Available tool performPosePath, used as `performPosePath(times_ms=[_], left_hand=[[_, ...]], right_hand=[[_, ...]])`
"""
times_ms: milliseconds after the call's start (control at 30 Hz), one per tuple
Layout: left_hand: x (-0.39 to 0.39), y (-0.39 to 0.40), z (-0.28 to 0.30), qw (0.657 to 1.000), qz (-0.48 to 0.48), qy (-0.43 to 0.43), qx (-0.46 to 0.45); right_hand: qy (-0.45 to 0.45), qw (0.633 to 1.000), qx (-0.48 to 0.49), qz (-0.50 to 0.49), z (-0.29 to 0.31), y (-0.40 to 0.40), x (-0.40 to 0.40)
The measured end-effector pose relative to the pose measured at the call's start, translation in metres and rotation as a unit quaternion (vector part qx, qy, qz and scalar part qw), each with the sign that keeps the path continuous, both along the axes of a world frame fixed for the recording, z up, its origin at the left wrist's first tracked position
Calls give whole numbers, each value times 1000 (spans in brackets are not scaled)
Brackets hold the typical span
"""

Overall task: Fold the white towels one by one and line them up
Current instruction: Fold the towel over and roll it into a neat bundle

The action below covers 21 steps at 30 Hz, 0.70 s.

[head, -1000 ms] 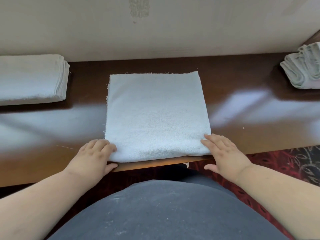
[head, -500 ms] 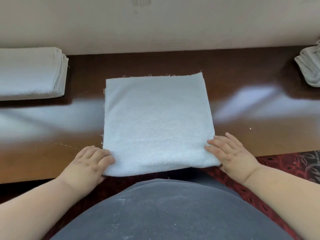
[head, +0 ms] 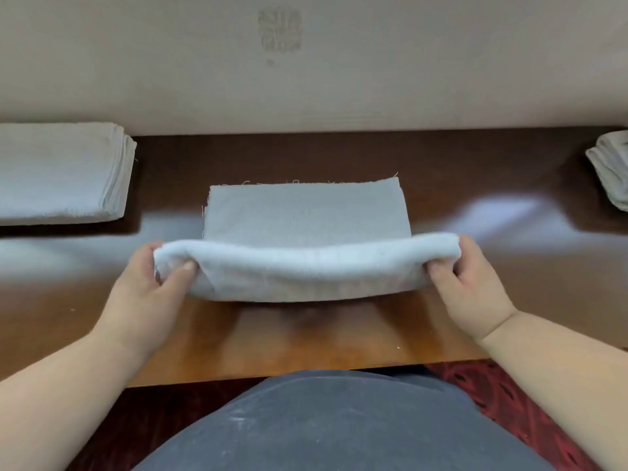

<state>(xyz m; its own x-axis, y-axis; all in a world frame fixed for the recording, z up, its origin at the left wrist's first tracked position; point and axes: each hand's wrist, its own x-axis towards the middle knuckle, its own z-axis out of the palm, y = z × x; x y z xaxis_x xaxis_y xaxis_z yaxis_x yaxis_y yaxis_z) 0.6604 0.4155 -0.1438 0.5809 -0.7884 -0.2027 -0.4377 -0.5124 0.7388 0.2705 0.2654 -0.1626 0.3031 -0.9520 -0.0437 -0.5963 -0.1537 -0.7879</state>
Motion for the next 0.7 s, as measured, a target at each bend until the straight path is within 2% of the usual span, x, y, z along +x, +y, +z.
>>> performPosePath(times_ms=[100,200,300,367,467,533,600,700], left_hand=[[-2,-40,-4,992,82,94,-18],[-4,-81,-4,954,150,252,-65],[8,-102,-12,932,188,308,-23],[14,-100,-23,951,128,282,5],[19,-106,-38,983,82,156,41],[19,-116,-45,989,92,99,69],[18,-125,-50,988,93,84,92],[16,-127,-55,987,88,51,121]], right_hand=[[-31,997,32,-62,0,-34,26],[-51,988,61,-130,-6,-61,50],[-45,979,106,-166,-15,-86,63],[-37,976,121,-176,-19,-98,70],[-20,968,166,-187,-21,-111,78],[-46,957,218,-185,-22,-113,78],[-90,948,249,-176,-21,-108,73],[-44,960,222,-164,-27,-97,67]])
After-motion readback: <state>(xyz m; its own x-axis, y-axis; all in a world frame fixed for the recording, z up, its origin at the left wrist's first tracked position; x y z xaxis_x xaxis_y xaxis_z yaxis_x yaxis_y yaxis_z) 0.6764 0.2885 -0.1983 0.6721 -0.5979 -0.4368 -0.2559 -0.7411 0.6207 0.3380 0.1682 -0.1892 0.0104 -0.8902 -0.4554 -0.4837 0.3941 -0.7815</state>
